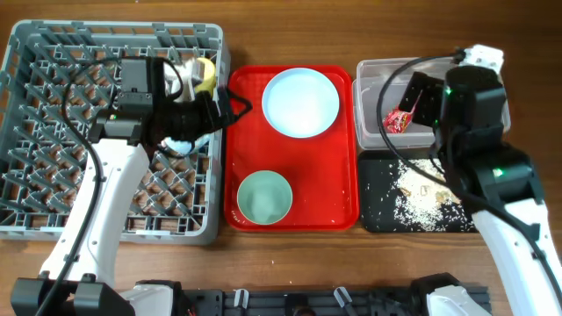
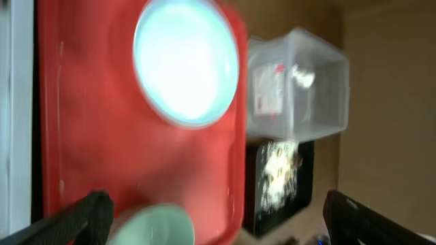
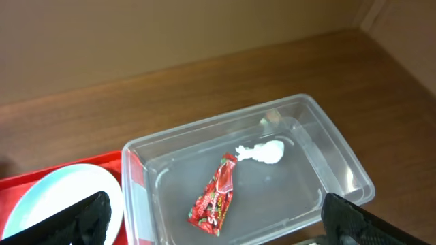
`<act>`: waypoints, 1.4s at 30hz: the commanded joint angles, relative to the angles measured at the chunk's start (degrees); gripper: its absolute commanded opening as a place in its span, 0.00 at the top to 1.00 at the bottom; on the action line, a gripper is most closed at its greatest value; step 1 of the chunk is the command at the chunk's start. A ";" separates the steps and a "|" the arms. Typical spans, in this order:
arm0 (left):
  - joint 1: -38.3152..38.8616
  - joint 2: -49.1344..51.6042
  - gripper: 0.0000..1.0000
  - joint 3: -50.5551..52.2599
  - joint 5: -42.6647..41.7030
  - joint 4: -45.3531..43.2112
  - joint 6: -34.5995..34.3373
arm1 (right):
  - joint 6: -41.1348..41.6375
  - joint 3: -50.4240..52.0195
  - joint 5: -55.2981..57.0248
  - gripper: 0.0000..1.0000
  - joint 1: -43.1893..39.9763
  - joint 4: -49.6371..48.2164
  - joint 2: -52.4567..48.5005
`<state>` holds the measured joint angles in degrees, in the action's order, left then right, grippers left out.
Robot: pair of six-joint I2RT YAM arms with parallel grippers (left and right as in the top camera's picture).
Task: Sort waste into correct bins and load items into the dishwasher rack
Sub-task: 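Carry the red wrapper into the clear bin and release it, then reach the left gripper to the green bowl and grasp its rim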
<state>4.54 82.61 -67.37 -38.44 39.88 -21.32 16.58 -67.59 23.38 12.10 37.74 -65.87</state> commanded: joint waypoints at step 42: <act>26.99 -0.07 0.65 -0.46 31.69 7.37 -12.26 | -0.50 0.33 0.50 0.00 -0.17 0.02 -21.14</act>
<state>31.24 88.60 -67.37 -5.80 43.55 -33.54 16.58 -67.59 23.38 12.10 37.71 -86.48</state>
